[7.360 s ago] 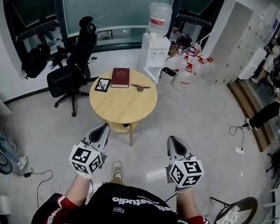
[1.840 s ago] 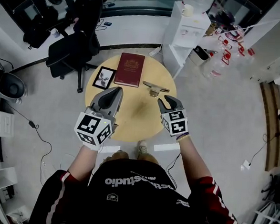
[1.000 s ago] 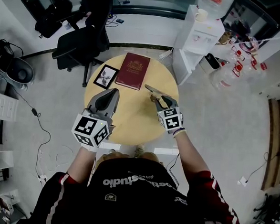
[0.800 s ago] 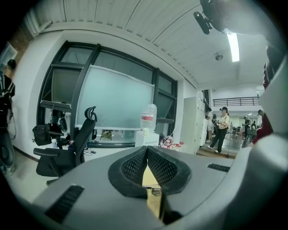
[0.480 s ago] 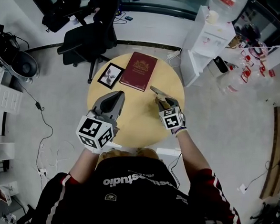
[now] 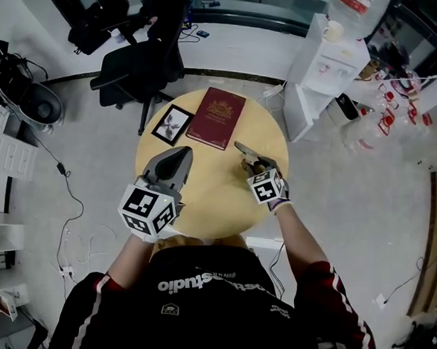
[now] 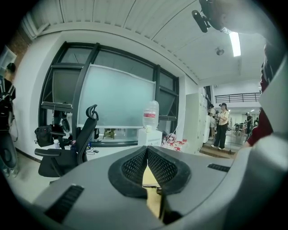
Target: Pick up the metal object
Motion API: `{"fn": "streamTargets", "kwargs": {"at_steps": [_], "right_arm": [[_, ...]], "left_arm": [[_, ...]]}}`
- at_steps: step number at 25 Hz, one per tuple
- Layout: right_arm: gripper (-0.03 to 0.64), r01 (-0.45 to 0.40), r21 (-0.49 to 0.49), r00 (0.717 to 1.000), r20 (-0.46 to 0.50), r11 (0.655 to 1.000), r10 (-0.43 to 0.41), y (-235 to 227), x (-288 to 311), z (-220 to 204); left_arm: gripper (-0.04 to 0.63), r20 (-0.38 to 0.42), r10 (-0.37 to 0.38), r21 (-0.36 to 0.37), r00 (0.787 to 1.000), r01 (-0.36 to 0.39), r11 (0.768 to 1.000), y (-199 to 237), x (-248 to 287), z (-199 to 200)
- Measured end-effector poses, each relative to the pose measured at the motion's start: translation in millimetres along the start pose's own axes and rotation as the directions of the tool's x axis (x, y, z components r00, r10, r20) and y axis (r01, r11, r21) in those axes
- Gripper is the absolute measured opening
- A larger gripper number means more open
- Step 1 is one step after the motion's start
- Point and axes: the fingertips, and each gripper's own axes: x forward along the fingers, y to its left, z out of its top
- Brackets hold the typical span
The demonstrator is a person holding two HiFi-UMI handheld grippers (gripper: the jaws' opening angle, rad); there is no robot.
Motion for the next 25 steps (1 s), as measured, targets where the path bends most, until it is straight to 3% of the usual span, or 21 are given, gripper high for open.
{"fn": "streamTargets", "kwargs": {"at_steps": [9,15,25], "right_arm": [[0.175,-0.024,-0.031,1.0,-0.009,0.999,0.024,-2,10,4],[0.144,-0.067,0.069,0.998,0.0,0.995,0.068,-6,8,9],[0.115,-0.123,0.086,0.989,-0.069,0.989,0.129,7,3,9]], "left_arm": [[0.018,0.002,0.024,0.014,1.0,-0.024,1.0,8,-6,2],[0.018,0.008,0.059,0.013,0.998,-0.059,0.998,20,-23,7],[0.018,0.013,0.074,-0.01,0.997,-0.074,0.997,27,-44,15]]}}
